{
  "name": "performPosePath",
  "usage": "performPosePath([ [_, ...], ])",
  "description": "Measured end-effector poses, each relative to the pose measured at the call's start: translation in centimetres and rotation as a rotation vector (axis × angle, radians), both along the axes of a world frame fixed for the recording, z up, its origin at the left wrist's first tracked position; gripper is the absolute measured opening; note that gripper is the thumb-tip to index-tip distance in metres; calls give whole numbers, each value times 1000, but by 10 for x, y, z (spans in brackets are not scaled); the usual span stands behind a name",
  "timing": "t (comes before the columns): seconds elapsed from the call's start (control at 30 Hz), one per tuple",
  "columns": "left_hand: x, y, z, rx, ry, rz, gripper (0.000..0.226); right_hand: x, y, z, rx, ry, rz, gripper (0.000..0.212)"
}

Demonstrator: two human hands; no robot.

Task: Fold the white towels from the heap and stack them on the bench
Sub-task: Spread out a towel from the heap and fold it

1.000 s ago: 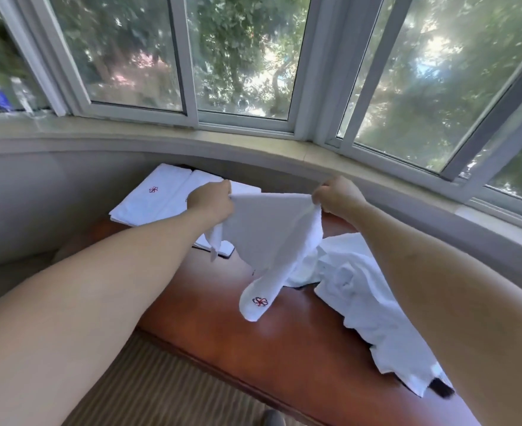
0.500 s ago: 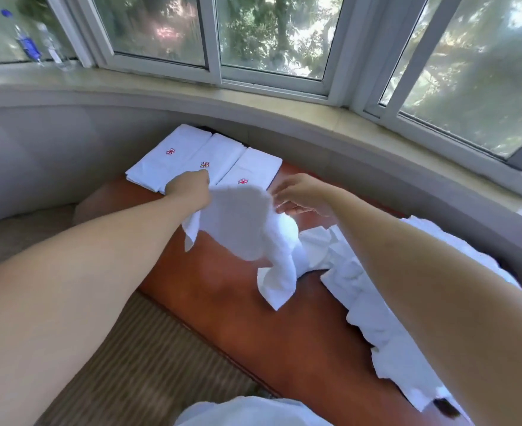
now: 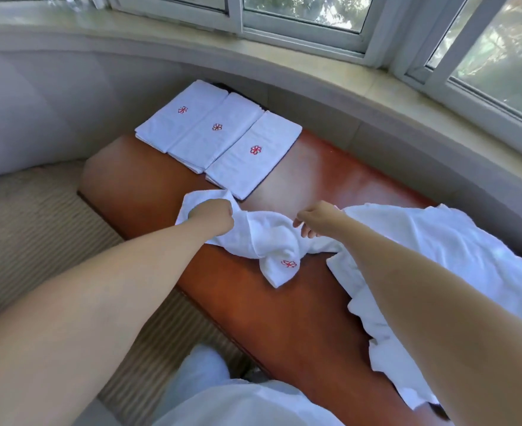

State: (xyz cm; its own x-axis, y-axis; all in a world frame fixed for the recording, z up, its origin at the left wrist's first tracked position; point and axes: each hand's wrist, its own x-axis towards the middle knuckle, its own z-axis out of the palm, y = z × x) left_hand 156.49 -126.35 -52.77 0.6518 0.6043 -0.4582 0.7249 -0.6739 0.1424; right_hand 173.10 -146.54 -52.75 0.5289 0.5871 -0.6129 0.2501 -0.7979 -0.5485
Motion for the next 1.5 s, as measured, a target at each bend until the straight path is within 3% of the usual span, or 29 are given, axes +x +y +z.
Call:
performPosePath([
  [0.17,-8,-12,-33,-117,134,12,30,-7,-3,-32,-37,24,-10,31],
  [0.3,-17,-19,-54,-132,126,28,29,-10,5,-63,-89,55,-21,25],
  [0.43,-20,-18,-78,-203,158,37,23,-12,13,-88,-106,62,-8,48],
  [0.53,-16,-10,-102,-248,138,80,16,-11,19,-106,-128,-41,101,37],
  [0.63,-6,-6,-121,-308,69,163,33,-7,32,-122,-105,-107,101,24],
  [0.8,24,-12,-154,-335,97,244,82,1,48,-151,-70,-228,73,39],
  [0.87,32,-14,-167,-325,118,251,75,5,49,-160,-69,-269,53,51],
  [1.0,35,-6,-185,-294,109,229,17,21,52,-171,-145,-296,-46,59],
  [1.1,29,6,-190,-336,62,245,18,29,51,-180,-313,-259,29,37],
  [1.17,25,15,-190,-354,36,267,27,31,50,-181,-277,-222,-34,23],
  [1.3,19,28,-174,-464,-50,488,36,37,48,-169,-161,-172,-179,11],
  [1.4,18,32,-151,-701,-262,819,37,39,46,-141,-134,-108,-277,10],
  [1.5,22,36,-117,-858,-447,1000,27,39,41,-108,-85,-80,-341,15],
])
